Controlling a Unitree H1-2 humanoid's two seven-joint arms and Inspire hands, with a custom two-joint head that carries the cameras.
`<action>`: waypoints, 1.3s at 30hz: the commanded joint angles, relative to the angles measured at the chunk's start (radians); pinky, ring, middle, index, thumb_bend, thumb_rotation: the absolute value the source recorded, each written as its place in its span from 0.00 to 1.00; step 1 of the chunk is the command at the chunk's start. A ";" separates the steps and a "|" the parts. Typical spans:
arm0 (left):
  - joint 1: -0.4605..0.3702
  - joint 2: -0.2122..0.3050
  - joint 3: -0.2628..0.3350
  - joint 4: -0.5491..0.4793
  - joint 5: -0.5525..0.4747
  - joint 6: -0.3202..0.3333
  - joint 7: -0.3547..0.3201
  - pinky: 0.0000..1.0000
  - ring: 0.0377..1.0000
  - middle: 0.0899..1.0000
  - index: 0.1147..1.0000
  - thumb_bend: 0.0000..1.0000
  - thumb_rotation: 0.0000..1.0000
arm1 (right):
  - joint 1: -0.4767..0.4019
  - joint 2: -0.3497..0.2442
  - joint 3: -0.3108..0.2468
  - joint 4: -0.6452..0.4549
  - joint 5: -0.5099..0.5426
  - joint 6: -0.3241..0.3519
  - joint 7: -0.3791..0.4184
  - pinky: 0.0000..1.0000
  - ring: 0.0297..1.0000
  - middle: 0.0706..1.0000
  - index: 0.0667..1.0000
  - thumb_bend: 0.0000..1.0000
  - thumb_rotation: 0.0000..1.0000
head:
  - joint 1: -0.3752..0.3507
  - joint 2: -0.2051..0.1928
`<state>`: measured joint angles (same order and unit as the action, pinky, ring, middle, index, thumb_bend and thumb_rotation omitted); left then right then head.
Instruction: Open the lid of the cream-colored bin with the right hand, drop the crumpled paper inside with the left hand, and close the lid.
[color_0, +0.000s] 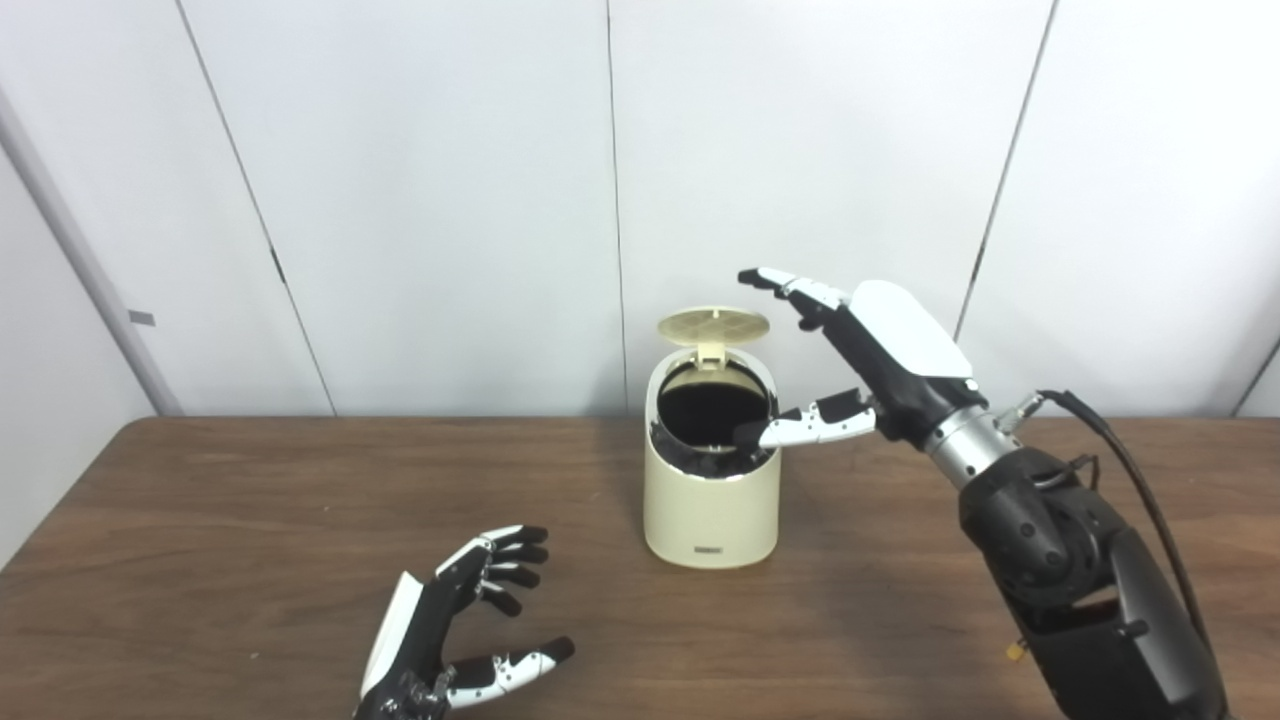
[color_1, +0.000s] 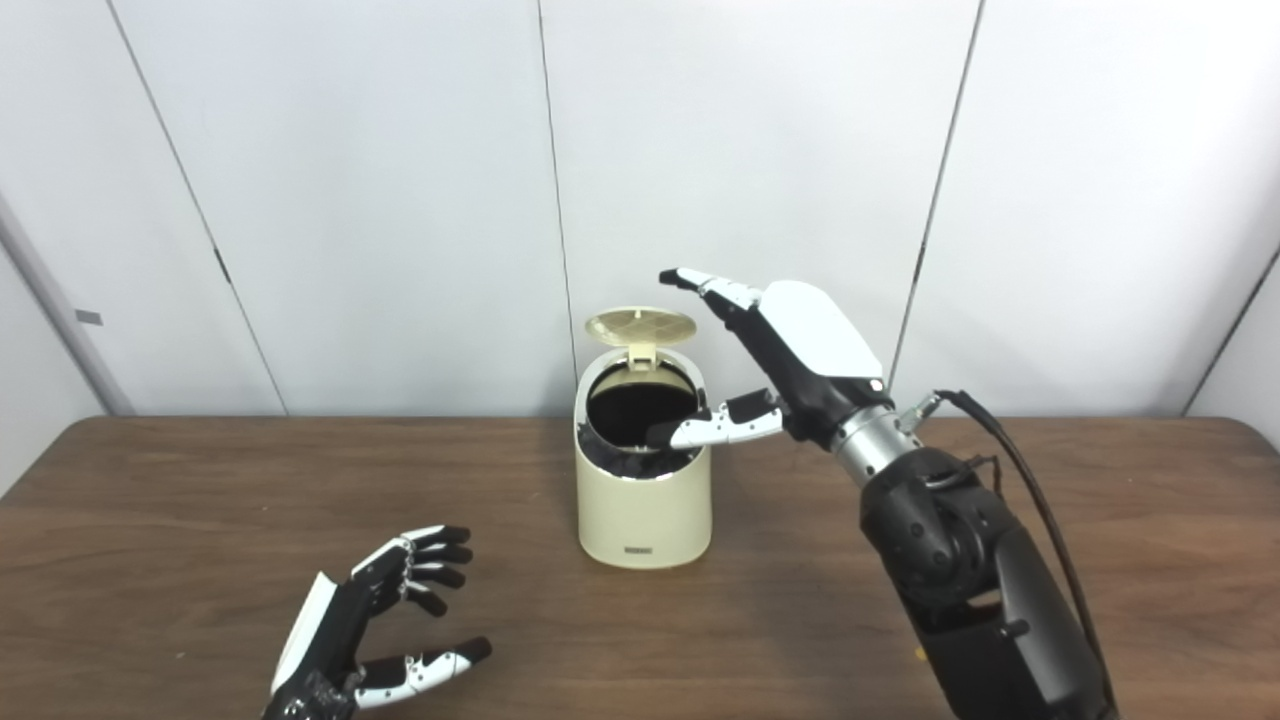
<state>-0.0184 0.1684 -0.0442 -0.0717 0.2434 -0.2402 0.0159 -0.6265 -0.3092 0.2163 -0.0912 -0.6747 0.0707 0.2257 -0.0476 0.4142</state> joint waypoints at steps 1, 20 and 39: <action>-0.015 0.006 0.001 -0.035 0.013 -0.016 0.000 0.53 0.64 0.69 0.72 0.71 0.00 | -0.068 -0.022 0.000 -0.013 -0.006 -0.031 -0.005 0.88 0.95 0.88 0.87 0.73 0.50 | -0.001 0.000; -0.010 -0.009 0.004 -0.035 0.030 -0.016 -0.004 0.53 0.64 0.68 0.72 0.72 0.00 | -0.106 -0.043 0.049 0.000 -0.023 -0.035 0.047 0.82 0.96 0.85 0.83 0.77 0.51 | 0.012 0.011; -0.003 -0.016 0.006 -0.046 0.026 -0.008 -0.008 0.53 0.64 0.68 0.72 0.72 0.00 | -0.076 -0.066 0.053 -0.039 -0.019 -0.066 0.093 0.85 0.94 0.79 0.78 0.74 0.46 | 0.027 0.035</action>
<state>-0.0129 0.1501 -0.0435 -0.0790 0.2746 -0.2358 0.0020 -0.6692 -0.3641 0.2785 -0.0981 -0.6981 0.0314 0.3311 -0.0199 0.4494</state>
